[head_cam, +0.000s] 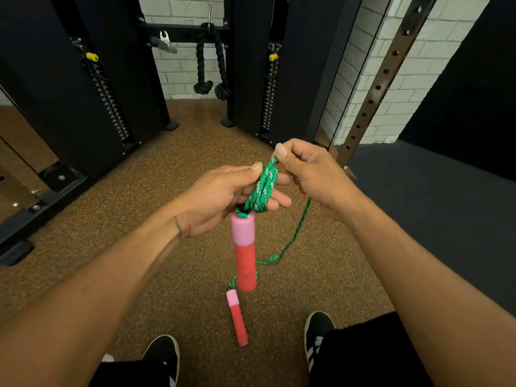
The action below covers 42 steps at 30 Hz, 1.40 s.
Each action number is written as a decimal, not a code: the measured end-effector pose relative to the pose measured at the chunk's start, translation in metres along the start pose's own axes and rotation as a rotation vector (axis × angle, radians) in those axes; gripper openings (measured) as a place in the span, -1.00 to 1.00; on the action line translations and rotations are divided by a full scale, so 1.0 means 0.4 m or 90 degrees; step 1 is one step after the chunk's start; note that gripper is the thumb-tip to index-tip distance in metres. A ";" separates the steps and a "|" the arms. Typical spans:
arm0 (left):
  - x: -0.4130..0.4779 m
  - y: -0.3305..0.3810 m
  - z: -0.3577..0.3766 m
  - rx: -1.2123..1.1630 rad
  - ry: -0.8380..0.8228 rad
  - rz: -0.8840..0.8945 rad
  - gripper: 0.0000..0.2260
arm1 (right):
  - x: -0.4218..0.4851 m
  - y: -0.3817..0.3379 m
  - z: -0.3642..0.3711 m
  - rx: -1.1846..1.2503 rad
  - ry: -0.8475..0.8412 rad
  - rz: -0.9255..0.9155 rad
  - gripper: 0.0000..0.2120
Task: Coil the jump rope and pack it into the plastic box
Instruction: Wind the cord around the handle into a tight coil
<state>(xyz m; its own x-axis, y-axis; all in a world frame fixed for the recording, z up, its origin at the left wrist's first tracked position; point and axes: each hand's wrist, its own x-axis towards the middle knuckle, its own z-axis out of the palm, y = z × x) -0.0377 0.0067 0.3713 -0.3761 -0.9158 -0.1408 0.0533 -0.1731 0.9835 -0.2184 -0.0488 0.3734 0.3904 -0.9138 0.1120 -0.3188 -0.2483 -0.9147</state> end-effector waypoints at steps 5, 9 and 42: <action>-0.010 -0.001 -0.010 0.012 -0.049 0.023 -0.63 | 0.004 0.001 0.032 0.114 -0.073 0.086 -0.73; -0.015 -0.001 -0.012 0.005 -0.018 0.062 -0.66 | 0.005 0.010 0.037 0.178 -0.124 0.246 -0.62; -0.035 -0.003 -0.087 0.012 0.238 0.110 -0.71 | 0.003 -0.019 0.096 0.008 -0.340 0.128 -0.87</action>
<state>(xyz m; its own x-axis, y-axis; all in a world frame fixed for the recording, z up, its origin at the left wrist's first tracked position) -0.0004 0.0073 0.3680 -0.0011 -1.0000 -0.0016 0.0682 -0.0017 0.9977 -0.1822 -0.0357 0.3655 0.7070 -0.6522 -0.2734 -0.4231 -0.0803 -0.9025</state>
